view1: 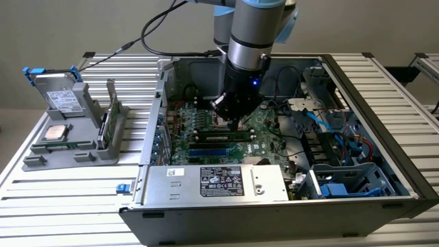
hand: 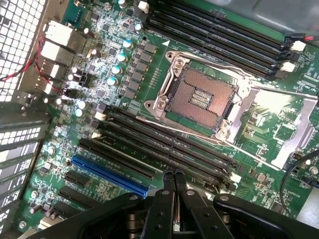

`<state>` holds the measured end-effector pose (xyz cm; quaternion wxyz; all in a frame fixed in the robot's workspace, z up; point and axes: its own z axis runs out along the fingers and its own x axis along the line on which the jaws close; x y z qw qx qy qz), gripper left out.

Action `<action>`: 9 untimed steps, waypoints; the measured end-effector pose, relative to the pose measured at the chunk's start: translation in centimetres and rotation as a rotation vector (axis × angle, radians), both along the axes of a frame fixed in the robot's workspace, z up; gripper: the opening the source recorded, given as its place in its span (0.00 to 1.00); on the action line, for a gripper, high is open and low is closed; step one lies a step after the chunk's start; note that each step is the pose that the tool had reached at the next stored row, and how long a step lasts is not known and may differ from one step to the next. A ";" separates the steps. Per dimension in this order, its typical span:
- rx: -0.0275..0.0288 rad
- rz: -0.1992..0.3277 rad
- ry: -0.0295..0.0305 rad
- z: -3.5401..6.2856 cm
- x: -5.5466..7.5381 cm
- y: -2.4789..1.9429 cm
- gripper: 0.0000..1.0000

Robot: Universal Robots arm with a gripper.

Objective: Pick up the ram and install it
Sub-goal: 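Press down the ram until it locks into place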

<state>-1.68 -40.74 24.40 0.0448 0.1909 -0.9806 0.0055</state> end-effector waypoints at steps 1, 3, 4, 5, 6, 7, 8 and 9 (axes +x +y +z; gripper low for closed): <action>-0.0004 -0.010 0.0000 0.00 0.0 0.00 0.10; -0.0013 -0.030 0.0000 0.00 0.0 0.00 0.10; -0.0017 -0.039 0.0000 0.00 0.0 0.00 0.10; -0.0022 -0.049 -0.0001 0.00 0.0 0.00 0.10; -0.0028 -0.058 0.0000 0.00 0.0 0.00 0.10; -0.0033 -0.068 0.0000 0.00 0.0 0.00 0.10; -0.0039 -0.078 -0.0001 0.00 0.0 0.00 0.10; -0.0047 -0.088 -0.0001 0.00 0.0 0.00 0.10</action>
